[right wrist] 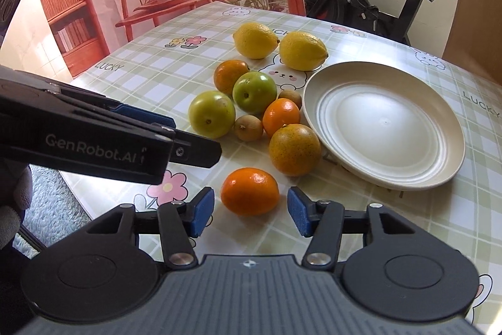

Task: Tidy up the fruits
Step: 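Close the left gripper around the small tangerine, then carry the tangerine onto the cream plate and open the left gripper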

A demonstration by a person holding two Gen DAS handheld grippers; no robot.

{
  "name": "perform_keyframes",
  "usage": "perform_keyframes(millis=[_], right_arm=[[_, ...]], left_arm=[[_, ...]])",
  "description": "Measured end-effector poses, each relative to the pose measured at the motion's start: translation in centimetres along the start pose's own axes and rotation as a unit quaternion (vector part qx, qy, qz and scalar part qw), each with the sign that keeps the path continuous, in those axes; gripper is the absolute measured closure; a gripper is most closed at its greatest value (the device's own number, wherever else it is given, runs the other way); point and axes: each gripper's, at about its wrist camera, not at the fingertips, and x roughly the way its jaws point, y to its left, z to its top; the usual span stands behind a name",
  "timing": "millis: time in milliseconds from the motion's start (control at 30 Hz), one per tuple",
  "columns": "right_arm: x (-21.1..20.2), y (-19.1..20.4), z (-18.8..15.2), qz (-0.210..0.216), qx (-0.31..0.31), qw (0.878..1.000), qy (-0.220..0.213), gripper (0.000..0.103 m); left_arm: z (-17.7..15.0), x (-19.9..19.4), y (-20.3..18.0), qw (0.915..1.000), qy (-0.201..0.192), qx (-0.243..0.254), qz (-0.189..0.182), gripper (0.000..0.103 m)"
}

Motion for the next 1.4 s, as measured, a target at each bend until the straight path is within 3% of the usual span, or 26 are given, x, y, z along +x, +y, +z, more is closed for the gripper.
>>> perform_keyframes(millis=[233,467,700,1067,1400], right_arm=[[0.5,-0.8,-0.4,0.015,0.020,1.000,0.002,0.055],[0.7,-1.1,-0.4,0.022,0.025,0.999,0.003,0.055],[0.7,-1.2,-0.5,0.025,0.025,0.999,0.001,0.055],[0.5,-1.0,-0.5,0.017,0.021,1.000,0.000,0.056],[-2.3,-1.7,0.5,-0.012,0.032,0.998,-0.051,0.056]], left_arm=[[0.0,1.1,0.0,0.9988,0.012,-0.001,-0.048,0.055],[0.0,1.8,-0.3,0.9975,0.022,0.004,-0.067,0.055],[0.1,2.9,-0.4,0.9951,0.033,0.005,-0.093,0.067],[0.3,2.5,-0.8,0.9951,0.032,0.012,-0.093,0.067],[3.0,0.4,-3.3,0.9943,-0.020,0.048,-0.093,0.067]])
